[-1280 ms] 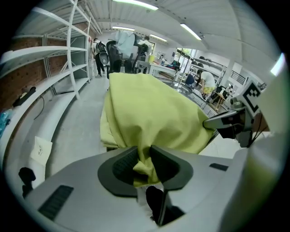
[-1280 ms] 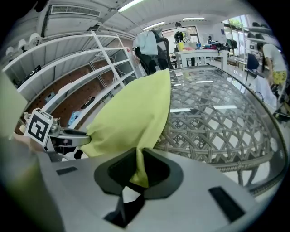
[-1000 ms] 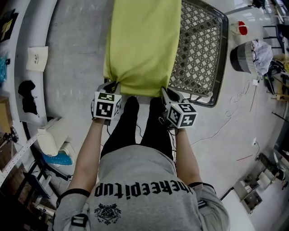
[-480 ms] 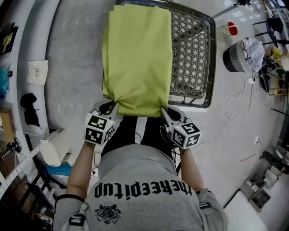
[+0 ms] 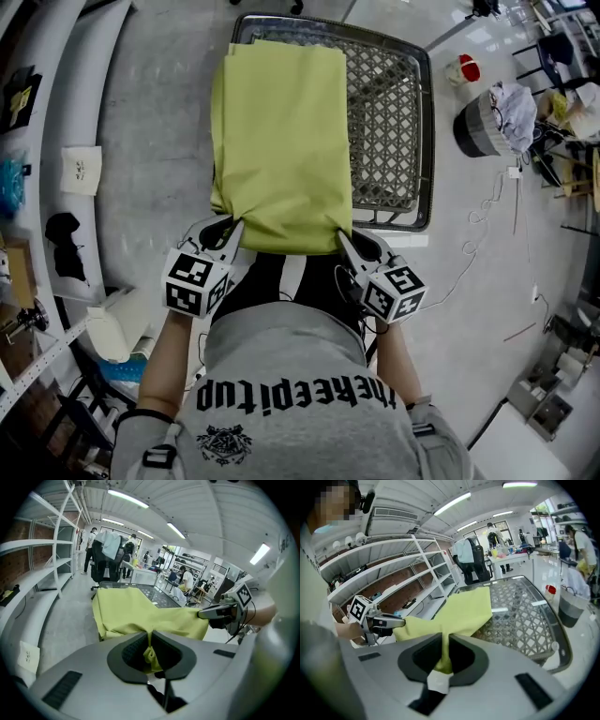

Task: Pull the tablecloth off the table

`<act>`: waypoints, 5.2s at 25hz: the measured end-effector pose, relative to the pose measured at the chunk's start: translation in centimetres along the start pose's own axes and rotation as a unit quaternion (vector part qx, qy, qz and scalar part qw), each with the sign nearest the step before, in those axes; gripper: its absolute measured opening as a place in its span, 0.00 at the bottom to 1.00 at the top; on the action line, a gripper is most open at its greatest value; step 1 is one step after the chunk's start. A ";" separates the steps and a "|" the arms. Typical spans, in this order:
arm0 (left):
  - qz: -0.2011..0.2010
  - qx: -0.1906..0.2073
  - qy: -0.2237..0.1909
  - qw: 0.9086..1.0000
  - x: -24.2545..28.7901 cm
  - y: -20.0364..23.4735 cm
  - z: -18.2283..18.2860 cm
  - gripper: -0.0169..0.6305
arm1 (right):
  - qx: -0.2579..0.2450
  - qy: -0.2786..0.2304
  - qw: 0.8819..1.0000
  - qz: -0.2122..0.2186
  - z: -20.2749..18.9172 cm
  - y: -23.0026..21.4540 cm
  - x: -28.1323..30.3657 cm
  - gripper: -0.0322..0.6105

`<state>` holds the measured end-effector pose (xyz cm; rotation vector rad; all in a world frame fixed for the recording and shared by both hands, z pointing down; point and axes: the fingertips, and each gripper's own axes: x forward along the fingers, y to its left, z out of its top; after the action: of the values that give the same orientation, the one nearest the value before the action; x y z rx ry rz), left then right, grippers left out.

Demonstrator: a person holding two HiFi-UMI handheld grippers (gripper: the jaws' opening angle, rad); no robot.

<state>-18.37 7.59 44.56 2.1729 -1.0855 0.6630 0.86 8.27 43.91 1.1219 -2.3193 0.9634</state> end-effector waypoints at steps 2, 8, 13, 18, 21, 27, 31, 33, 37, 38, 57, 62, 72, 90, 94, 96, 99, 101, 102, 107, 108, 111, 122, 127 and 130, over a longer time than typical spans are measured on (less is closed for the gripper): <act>0.002 -0.002 -0.022 1.000 -0.3 0.5 2.0 0.09 | -0.010 -0.021 1.000 0.002 2.0 0.0 0.0 0.12; 0.029 0.011 -0.080 0.996 -0.8 2.3 7.8 0.08 | -0.051 -0.071 0.996 0.005 8.3 -0.1 0.7 0.12; 0.053 0.018 -0.114 0.992 -0.2 3.8 12.4 0.08 | -0.071 -0.097 0.993 0.006 13.2 -1.3 1.8 0.12; 0.076 0.027 -0.123 0.989 1.7 5.0 16.3 0.08 | -0.077 -0.101 0.992 0.013 16.9 -3.4 3.3 0.12; 0.087 0.022 -0.120 0.989 2.7 6.1 17.8 0.08 | -0.082 -0.098 0.992 0.020 18.9 -4.4 4.7 0.12; 0.110 0.012 -0.106 0.988 4.8 8.7 20.7 0.08 | -0.091 -0.093 0.991 0.035 22.6 -6.1 7.7 0.12; 0.121 0.004 -0.095 0.988 6.7 10.1 22.3 0.08 | -0.086 -0.092 0.991 0.045 24.4 -7.7 9.6 0.12; 0.127 0.003 -0.093 0.988 7.6 10.9 23.1 0.08 | -0.086 -0.091 0.991 0.046 25.1 -8.5 10.5 0.12; 0.127 -0.001 -0.084 0.988 9.4 12.4 23.9 0.08 | -0.081 -0.080 0.993 0.036 25.7 -9.7 12.5 0.12; 0.123 -0.003 -0.081 0.989 9.9 12.8 24.0 0.08 | -0.077 -0.077 0.994 0.033 25.7 -10.0 12.9 0.12; 0.154 0.011 -0.098 0.983 14.9 19.1 26.4 0.20 | -0.045 -0.036 0.998 -0.040 27.1 -14.0 19.8 0.24; 0.156 0.007 -0.102 0.982 14.2 19.6 26.4 0.20 | -0.036 -0.033 0.999 -0.014 27.0 -13.6 20.1 0.27; 0.179 0.021 -0.127 0.975 13.3 20.0 27.7 0.20 | -0.049 -0.004 0.998 0.029 27.5 -13.0 20.0 0.34; 0.183 0.009 -0.143 0.973 13.1 19.8 28.3 0.19 | -0.097 0.005 0.995 0.031 27.9 -14.3 17.6 0.33; 0.174 0.012 -0.142 0.974 13.2 19.0 28.2 0.19 | -0.101 -0.002 0.994 0.037 27.7 -13.5 17.5 0.30; 0.170 0.014 -0.145 0.975 13.0 18.6 28.2 0.19 | -0.105 -0.009 0.994 0.038 27.6 -13.0 17.4 0.25; 0.166 0.017 -0.151 0.974 12.7 18.1 28.2 0.18 | -0.110 -0.027 0.993 0.040 27.9 -12.1 17.2 0.12; 0.160 0.020 -0.155 0.975 12.5 17.5 28.3 0.16 | -0.116 -0.036 0.992 0.045 28.1 -11.3 17.0 0.08; 0.156 0.023 -0.157 0.975 12.4 17.1 28.4 0.15 | -0.118 -0.040 0.991 0.050 28.1 -10.9 16.9 0.07; 0.128 0.044 -0.162 0.977 11.8 14.4 28.4 0.08 | -0.127 -0.062 0.988 0.070 28.0 -8.5 15.7 0.07; 0.123 0.048 -0.164 0.978 11.7 13.9 28.5 0.07 | -0.128 -0.065 0.987 0.073 28.0 -8.0 15.5 0.07; 0.102 0.058 -0.171 0.978 11.1 12.1 28.8 0.06 | -0.129 -0.074 0.986 0.077 27.9 -6.7 14.8 0.07; 0.004 0.099 -0.206 0.974 8.6 4.4 30.2 0.05 | -0.139 -0.114 0.982 0.064 28.0 -3.0 10.8 0.07; -0.039 0.130 -0.203 0.970 8.1 0.7 29.8 0.05 | -0.142 -0.134 0.979 0.055 27.6 -1.6 8.7 0.07; -0.067 0.143 -0.199 0.967 7.7 -1.4 29.5 0.05 | -0.142 -0.147 0.978 0.046 27.4 -1.0 7.3 0.07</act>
<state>-8.35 -16.68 29.07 2.6848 -1.0747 0.3432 -3.98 -15.83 29.81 1.1061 -2.6589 0.4963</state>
